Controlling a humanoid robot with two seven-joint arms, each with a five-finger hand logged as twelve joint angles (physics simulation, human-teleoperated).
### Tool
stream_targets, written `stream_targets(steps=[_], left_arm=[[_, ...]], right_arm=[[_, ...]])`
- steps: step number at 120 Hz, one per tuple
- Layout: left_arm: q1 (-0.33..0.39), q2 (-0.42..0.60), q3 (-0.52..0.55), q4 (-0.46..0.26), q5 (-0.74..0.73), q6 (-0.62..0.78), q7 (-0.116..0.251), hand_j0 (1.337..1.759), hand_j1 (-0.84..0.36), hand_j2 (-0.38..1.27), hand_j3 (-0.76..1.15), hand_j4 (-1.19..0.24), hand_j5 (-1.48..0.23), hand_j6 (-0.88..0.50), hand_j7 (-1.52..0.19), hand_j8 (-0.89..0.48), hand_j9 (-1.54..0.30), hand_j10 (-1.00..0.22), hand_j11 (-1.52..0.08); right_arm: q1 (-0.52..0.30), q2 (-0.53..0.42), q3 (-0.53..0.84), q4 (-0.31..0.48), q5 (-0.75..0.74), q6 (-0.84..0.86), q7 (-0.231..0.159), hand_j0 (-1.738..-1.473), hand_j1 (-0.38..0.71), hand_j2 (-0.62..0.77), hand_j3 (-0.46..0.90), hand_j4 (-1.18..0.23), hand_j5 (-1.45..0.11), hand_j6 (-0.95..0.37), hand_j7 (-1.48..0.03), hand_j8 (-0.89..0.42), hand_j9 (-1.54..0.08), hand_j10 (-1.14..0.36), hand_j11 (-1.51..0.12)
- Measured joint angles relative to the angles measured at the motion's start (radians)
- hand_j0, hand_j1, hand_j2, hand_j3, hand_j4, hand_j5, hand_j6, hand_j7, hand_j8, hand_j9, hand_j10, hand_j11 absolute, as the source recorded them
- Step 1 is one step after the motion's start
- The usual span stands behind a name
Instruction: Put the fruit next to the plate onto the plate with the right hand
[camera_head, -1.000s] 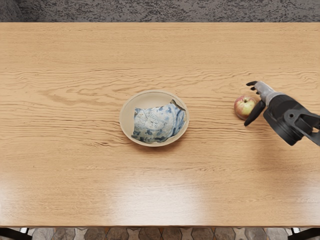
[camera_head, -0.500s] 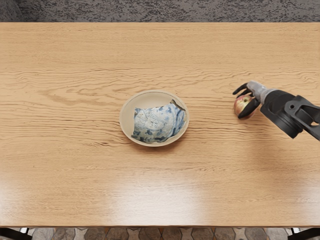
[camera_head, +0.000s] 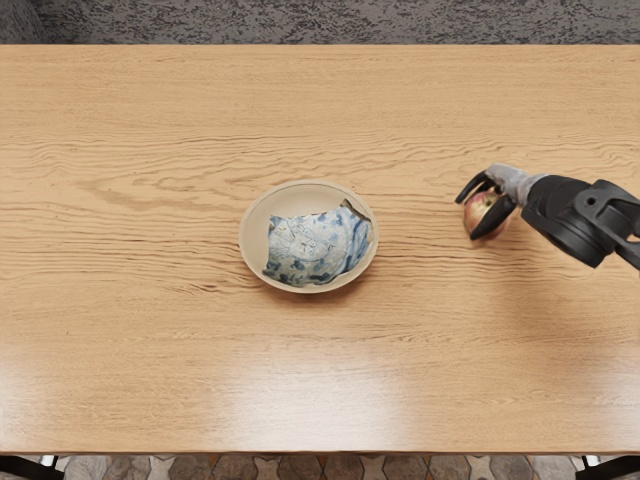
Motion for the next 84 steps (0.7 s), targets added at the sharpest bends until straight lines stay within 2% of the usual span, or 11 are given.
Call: stream_targets(steps=[7,59,69,84], left_arm=[[0.0,0.0,0.0,0.0,0.0,0.0,0.0,1.658,0.34,0.0,0.0,0.0,-0.01,0.0,-0.01,0.0,0.0,0.0,0.0],[0.0,0.0,0.0,0.0,0.0,0.0,0.0,1.658,0.34,0.0,0.0,0.0,-0.01,0.0,-0.01,0.0,0.0,0.0,0.0],[0.0,0.0,0.0,0.0,0.0,0.0,0.0,1.658,0.34,0.0,0.0,0.0,-0.01,0.0,-0.01,0.0,0.0,0.0,0.0],[0.0,0.0,0.0,0.0,0.0,0.0,0.0,1.658,0.34,0.0,0.0,0.0,-0.01,0.0,0.0,0.0,0.0,0.0,0.0]], right_arm=[[0.011,-0.001,0.0,0.001,0.006,0.01,0.0,-1.648,0.15,0.02,0.0,-0.64,-0.81,-0.42,-0.81,-0.3,-0.83,-0.4,-0.83],[0.089,0.009,0.002,0.042,0.045,0.046,0.0,-1.647,0.15,0.01,0.0,-0.65,-0.84,-0.41,-0.84,-0.29,-0.85,-0.39,-0.85],[0.101,0.022,0.001,0.046,0.05,0.049,0.0,-1.648,0.17,0.06,0.0,-0.65,-0.84,-0.4,-0.84,-0.29,-0.85,-0.38,-0.85],[0.123,0.056,0.0,0.048,0.053,0.051,0.0,-1.648,0.17,0.06,0.0,-0.65,-0.85,-0.39,-0.84,-0.28,-0.85,-0.36,-0.85]])
